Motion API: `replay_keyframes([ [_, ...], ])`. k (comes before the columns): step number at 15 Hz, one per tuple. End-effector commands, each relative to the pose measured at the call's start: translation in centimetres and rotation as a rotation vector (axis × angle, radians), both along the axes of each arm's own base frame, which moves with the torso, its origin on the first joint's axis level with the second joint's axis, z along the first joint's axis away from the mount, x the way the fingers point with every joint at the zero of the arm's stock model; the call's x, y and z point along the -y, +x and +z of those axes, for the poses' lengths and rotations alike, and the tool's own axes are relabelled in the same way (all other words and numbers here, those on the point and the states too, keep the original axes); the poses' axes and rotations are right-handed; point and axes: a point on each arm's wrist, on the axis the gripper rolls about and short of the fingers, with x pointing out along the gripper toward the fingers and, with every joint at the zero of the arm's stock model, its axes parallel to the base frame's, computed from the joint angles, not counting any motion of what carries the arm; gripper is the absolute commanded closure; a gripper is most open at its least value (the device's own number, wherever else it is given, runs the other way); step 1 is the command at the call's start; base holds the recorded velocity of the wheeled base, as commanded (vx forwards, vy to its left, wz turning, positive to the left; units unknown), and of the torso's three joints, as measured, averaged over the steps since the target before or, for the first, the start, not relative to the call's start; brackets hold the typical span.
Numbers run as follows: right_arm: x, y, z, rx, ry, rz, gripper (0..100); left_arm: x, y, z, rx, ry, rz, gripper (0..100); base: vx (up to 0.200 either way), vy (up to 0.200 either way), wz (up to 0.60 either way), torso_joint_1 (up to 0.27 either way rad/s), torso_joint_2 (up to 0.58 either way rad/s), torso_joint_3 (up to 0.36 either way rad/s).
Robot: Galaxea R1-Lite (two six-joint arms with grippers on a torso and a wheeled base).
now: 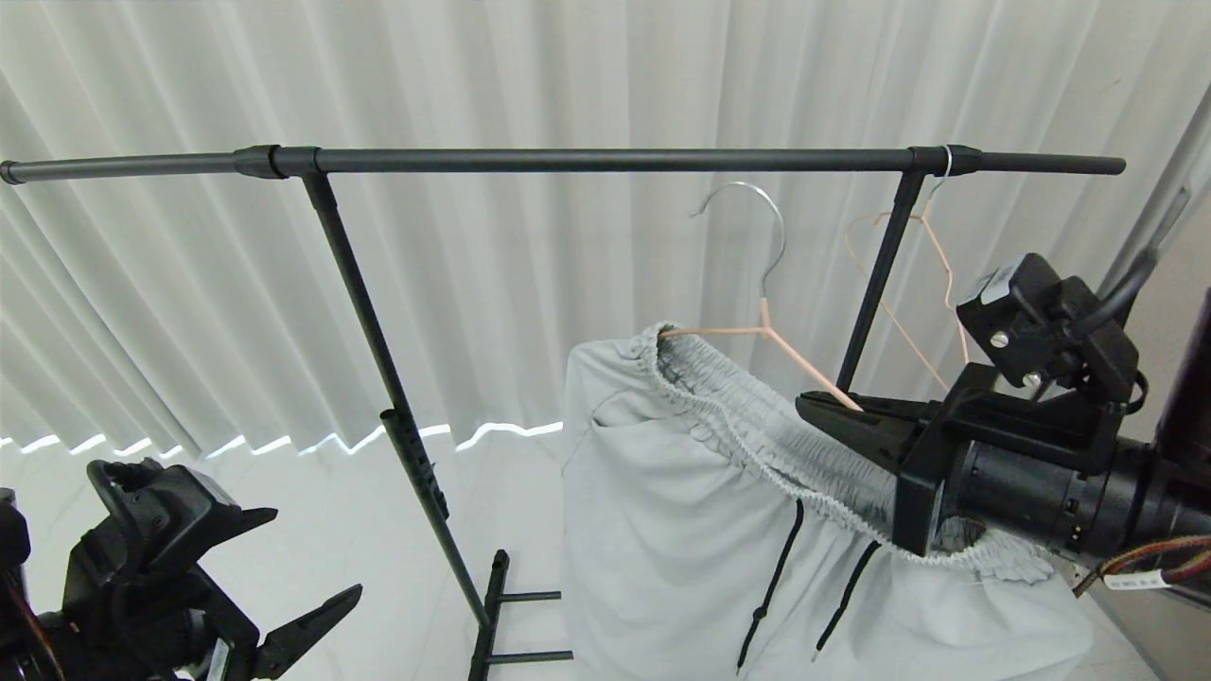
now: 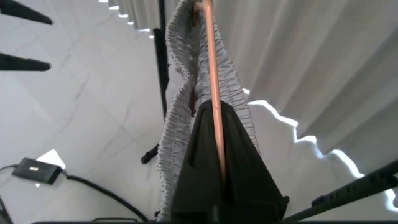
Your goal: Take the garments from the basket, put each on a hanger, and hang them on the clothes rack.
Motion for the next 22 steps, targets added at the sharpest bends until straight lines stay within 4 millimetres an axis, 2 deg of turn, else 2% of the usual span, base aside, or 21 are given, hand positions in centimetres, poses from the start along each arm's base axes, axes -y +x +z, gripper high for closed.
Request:
replay_keyframes([
  [1, 0.3, 0.6, 0.4, 0.009, 0.01, -0.031, 100, 0.0, -0.4, 0.5, 0.033, 0.002, 0.0, 0, 0.0, 0.0, 0.0, 0.0, 0.0, 0.0],
  [4, 0.9, 1.5, 1.1, 0.026, 0.027, -0.072, 100, 0.0, -0.5, 0.4, 0.027, -0.005, 0.004, 0, 0.133, 0.0, 0.0, 0.005, 0.0, 0.002],
  [13, 1.3, 2.3, 1.0, 0.022, 0.023, -0.115, 100, 0.7, -0.6, 0.6, 0.042, 0.001, -0.048, 0, 0.2, 0.0, 0.0, 0.0, 0.0, 0.001],
  [17, 0.8, 4.2, 1.1, 0.009, 0.031, -0.151, 100, 1.1, -1.2, 0.9, 0.082, 0.018, -0.09, 0, 0.05, 0.0, 0.0, 0.001, 0.0, -0.001],
  [22, -0.8, 7.3, 0.9, 0.001, 0.023, -0.177, 100, 1.6, -2.2, 0.6, 0.094, 0.02, -0.135, 0, 0.0, 0.0, 0.0, 0.0, 0.0, 0.0],
])
